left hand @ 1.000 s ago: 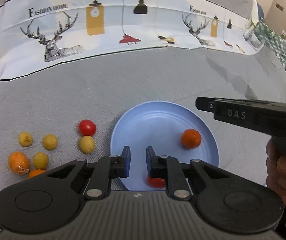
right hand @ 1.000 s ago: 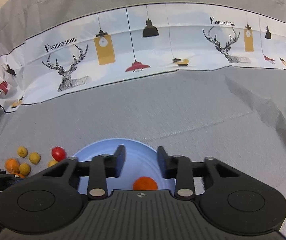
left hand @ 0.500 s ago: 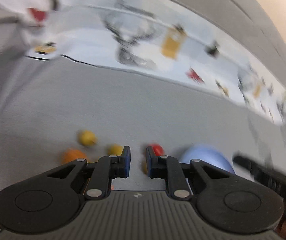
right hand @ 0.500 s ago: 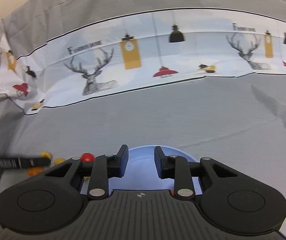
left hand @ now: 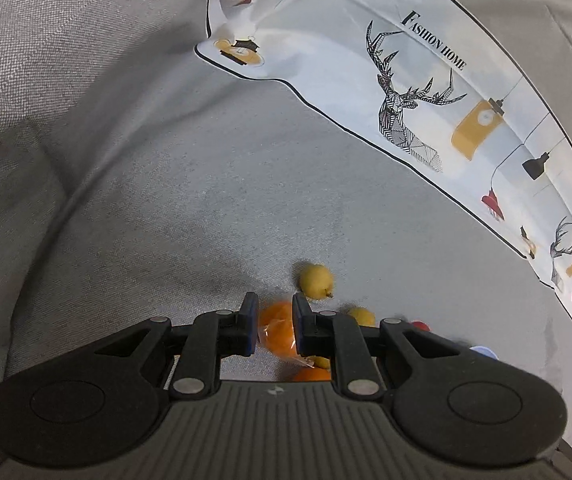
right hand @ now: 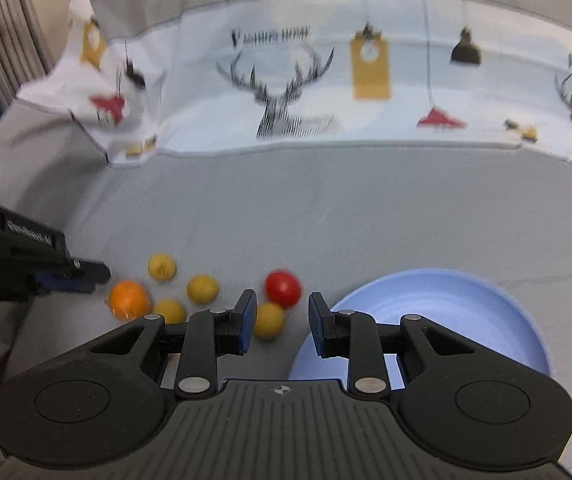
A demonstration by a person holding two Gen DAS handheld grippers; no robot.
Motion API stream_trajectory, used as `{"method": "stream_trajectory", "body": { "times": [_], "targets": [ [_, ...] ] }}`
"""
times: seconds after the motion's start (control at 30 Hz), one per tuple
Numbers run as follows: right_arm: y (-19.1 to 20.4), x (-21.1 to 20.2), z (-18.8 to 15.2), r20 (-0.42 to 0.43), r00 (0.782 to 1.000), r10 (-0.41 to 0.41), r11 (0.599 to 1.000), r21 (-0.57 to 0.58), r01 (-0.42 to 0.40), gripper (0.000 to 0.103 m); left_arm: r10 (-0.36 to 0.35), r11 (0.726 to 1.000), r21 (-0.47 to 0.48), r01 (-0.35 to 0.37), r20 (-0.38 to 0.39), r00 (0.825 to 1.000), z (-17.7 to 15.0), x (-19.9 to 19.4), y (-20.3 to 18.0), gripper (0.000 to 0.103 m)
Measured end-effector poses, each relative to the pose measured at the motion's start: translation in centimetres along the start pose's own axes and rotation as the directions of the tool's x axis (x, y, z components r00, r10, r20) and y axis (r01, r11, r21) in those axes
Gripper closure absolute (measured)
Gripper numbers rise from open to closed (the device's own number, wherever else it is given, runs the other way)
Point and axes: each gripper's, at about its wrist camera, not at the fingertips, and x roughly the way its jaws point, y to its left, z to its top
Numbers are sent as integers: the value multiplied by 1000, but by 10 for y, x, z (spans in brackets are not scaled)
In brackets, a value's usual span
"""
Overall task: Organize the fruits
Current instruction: 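Grasp the bagged mandarin with the left gripper while the right gripper grasps a yellow fruit, then carry the bagged mandarin and yellow fruit over the blue plate with both grippers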
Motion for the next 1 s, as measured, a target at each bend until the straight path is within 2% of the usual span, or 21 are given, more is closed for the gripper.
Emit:
{"method": "stream_trajectory", "body": {
  "times": [0.1, 0.2, 0.33, 0.37, 0.6, 0.67, 0.77, 0.8, 1.0],
  "targets": [
    [11, 12, -2, -3, 1000, -14, 998, -60, 14, 72, -11, 1000, 3, 11, -14, 1000, -3, 1, 1, 79],
    [20, 27, -7, -42, 999, -23, 993, -114, 18, 72, -16, 1000, 11, 16, -24, 1000, -4, 6, -1, 67],
    [29, 41, -12, -70, 994, -80, 978, -196, 65, 71, -12, 1000, 22, 13, -44, 999, -5, 14, -5, 52],
    [29, 44, -13, -81, 993, -86, 978, -196, 69, 71, -9, 1000, 29, 10, -50, 999, -5, 16, -6, 51],
    [30, 57, -15, -116, 987, -107, 979, -186, 84, 71, 9, 999, 53, -5, -74, 997, -9, 25, -12, 51],
    [31, 60, -16, -123, 985, -122, 976, -196, 96, 76, 13, 998, 56, -8, -82, 997, -10, 27, -13, 51],
    [32, 55, -14, -119, 986, -113, 977, -192, 89, 77, 17, 998, 68, -11, -82, 996, -12, 27, -15, 54],
    [34, 52, -13, -107, 989, -107, 977, -195, 84, 77, 22, 997, 74, -17, -79, 997, -12, 27, -18, 62],
    [40, 33, -10, -71, 996, -48, 977, -212, 32, 77, 53, 993, 103, -53, -2, 999, -11, 11, -22, 63]
  ]
}}
